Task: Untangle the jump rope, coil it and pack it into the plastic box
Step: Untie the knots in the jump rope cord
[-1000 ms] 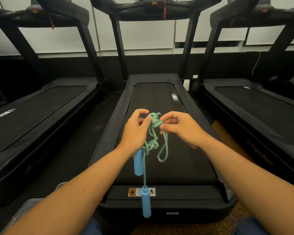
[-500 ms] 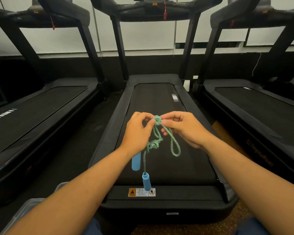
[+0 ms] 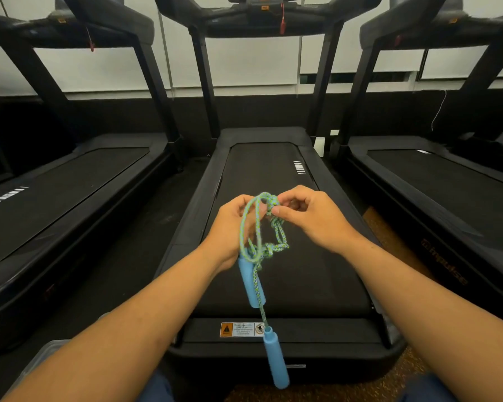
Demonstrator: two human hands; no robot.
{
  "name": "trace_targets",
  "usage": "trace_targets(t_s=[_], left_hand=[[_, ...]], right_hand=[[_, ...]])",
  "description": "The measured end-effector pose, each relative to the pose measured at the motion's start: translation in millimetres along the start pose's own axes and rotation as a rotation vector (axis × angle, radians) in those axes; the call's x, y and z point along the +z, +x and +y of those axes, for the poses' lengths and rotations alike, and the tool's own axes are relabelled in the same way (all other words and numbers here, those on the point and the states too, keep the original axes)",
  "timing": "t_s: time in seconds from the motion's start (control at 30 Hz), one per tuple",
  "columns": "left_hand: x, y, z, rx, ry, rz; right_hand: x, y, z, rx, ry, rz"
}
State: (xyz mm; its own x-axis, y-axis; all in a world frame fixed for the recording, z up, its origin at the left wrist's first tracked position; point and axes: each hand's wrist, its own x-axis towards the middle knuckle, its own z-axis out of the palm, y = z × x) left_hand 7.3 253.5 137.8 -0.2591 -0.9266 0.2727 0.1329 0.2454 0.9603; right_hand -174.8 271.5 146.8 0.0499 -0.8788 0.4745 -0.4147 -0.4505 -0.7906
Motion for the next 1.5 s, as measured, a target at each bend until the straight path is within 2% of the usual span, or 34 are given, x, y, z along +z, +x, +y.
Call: trace_targets(t_s=[0.07,0.17,0.27,0.43,0.5,0.6,0.73,0.9,1.07,1.17,1.37,1.5], left_hand=[[-2,2,1,-0.015,0.001,0.068],[-9,11,1,-0.038,-0.052,0.252],[-14,13,3,0.199,0.203,0.394],[-9,0,20,0.735,0.585,0.294],[-7,2,16,0.822,0.720,0.195],[-5,4,-1,0.697,0.852,0.056],[-6,8,-9,0.562,0.891,0.060],[-4,2,-9,0.401,0.666,0.036],[-1,1,-9,0.327,0.512,0.078],[-2,1,-11,0.364,0.517,0.102],[-6,4,-10,0.527,0.846,0.139],[-9,6,-11,0.615,0.902,0.169]], right_hand=[[-2,0,1,0.011,-0.046,0.024],[-7,-1,1,0.026,-0.105,0.034],[-9,-2,1,0.032,-0.167,0.029],[-8,0,2,0.031,-0.254,0.042],[-8,0,2,0.019,-0.223,0.034],[-7,0,3,0.009,-0.130,-0.025],[-8,-1,4,0.045,0.001,-0.053],[-10,0,-1,0.073,0.055,-0.056],[-8,-2,-1,0.031,-0.053,-0.048],[-5,-2,-3,-0.020,-0.107,-0.025],[-4,-4,-5,-0.017,-0.089,0.044],[-4,-3,-5,-0.025,-0.155,0.041]])
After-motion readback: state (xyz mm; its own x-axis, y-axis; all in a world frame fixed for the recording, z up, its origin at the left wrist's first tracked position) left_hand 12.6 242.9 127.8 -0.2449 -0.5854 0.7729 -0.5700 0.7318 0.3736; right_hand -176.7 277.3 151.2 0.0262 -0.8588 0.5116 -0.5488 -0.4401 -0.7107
